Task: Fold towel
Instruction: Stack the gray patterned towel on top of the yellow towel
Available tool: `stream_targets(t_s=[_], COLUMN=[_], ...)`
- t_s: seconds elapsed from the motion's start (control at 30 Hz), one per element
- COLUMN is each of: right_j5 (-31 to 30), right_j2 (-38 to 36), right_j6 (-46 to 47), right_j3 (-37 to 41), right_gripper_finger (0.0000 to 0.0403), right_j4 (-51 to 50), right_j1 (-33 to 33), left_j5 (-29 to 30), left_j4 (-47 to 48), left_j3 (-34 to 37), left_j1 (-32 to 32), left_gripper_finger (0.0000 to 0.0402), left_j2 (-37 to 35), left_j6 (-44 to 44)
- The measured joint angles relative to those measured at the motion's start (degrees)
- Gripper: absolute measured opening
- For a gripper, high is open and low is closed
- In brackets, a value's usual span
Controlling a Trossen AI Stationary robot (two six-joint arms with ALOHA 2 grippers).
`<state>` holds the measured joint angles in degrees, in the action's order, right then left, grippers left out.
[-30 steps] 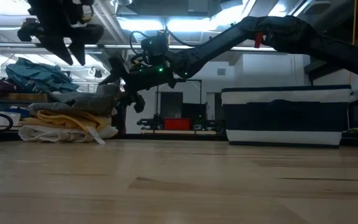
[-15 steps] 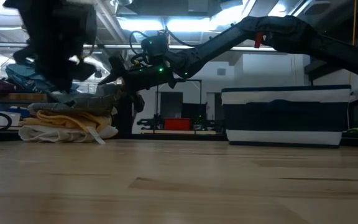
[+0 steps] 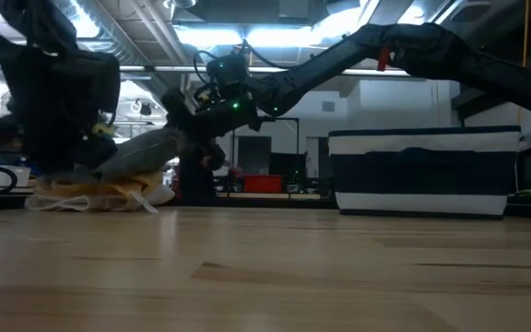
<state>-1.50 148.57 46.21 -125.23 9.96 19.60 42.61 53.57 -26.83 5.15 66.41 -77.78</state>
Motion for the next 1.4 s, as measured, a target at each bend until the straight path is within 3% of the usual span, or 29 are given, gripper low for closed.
stream_targets(t_s=[0.4, 0.5, 0.63, 0.7, 0.83, 1.03, 1.13, 1.23, 1.4], right_j5=[-3.56, 1.35, 12.93, 17.37, 19.38, 9.87, 8.72, 11.41, 12.78], right_j2=[0.02, -0.2, -1.52, -2.15, -2.15, -1.99, -1.99, -1.99, -1.99], right_j6=[-0.19, -0.2, 0.41, 1.34, 0.49, -7.7, -10.2, -11.78, -14.15], right_j3=[0.0, 0.02, -0.07, -0.62, -2.13, -2.27, -2.27, -2.27, -2.32], right_gripper_finger=[0.0229, 0.0229, 0.0229, 0.0229, 0.0229, 0.0229, 0.0229, 0.0229, 0.0229], right_j4=[1.34, 7.07, 20.18, 22.01, 13.12, -3.48, -6.44, -7.17, -9.04], right_j1=[2.74, 3.32, 3.41, 3.17, 1.97, 0.54, 0.63, 0.64, 0.52], left_j5=[-1.56, -1.61, -1.61, -1.61, -1.78, -6.85, -11.69, -16.78, -20.99], left_j4=[-4.89, -6.26, -6.64, -6.62, -7.02, -11.84, -15.68, -19.3, -24.75], left_j3=[2.34, 2.34, 2.34, 2.34, 2.36, 2.3, 2.16, 2.08, 2.12], left_j1=[0.0, 0.0, 0.0, 0.0, 0.0, -0.58, -1.75, -3.29, -6.37], left_gripper_finger=[0.0002, 0.0004, 0.0005, 0.0002, 0.0004, 0.0002, 0.0003, 0.0005, 0.0002], left_j2=[0.0, -0.02, -0.02, -0.02, -0.02, -0.05, -0.11, -0.17, -0.15], left_j6=[-0.26, -0.24, -0.24, -0.24, -0.33, 2.28, 5.04, 6.95, 6.31])
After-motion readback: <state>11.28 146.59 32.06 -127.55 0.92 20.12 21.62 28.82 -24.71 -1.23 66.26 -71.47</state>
